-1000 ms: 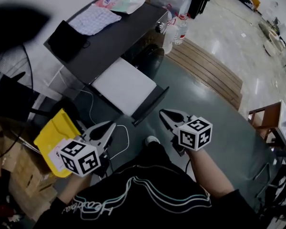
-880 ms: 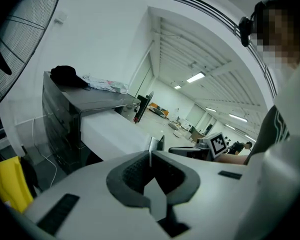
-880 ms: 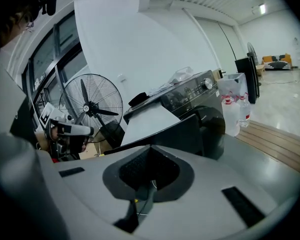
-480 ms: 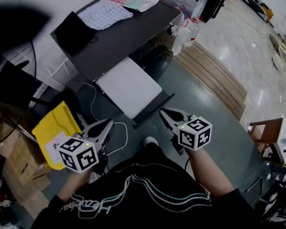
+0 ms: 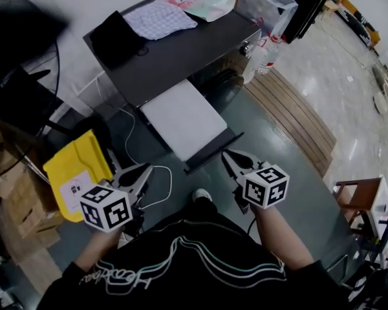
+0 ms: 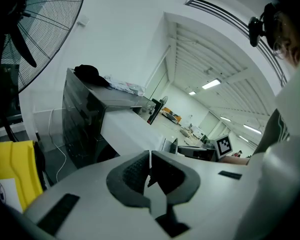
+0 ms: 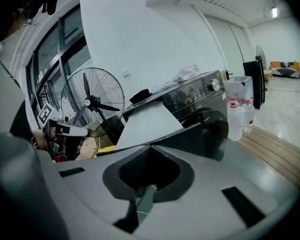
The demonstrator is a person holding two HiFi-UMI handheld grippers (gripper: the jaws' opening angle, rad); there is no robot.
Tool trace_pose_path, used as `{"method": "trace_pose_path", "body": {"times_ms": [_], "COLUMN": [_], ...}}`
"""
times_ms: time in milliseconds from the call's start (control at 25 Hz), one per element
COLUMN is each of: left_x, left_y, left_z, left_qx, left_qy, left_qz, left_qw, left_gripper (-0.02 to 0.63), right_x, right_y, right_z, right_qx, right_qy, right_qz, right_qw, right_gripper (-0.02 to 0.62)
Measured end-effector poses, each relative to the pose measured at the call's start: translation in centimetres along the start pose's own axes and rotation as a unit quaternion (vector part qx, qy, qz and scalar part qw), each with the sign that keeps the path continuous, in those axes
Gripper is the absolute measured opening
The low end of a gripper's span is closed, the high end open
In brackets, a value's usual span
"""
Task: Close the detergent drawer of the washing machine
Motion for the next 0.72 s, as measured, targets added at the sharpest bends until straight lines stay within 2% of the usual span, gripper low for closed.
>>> {"method": "trace_pose_path", "body": {"times_ms": [720], "left_x": [-0.34], "left_y": [-0.28], "left_z": [-0.11], "left_qx": [-0.015], "left_qy": [-0.011], "left_qz": [0.012], "left_qw": [0.9997], "left_gripper": [0.032], "right_x": [0.25], "right_y": [-0.56], "right_z": [0.67], "right_qx": [0.020], "right_qy": [-0.011], "right_qz": [0.003], "right_qw": [1.000], "right_gripper": [0.026]}}
Point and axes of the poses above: the fingertips, and each gripper's own axes: x forward along the fingers, y to its left, z out of its top, the point moved 5 cm from there along -x, backward along the fingers, and after that the axes turned 12 degrees about -y, right-handed, at the moved point
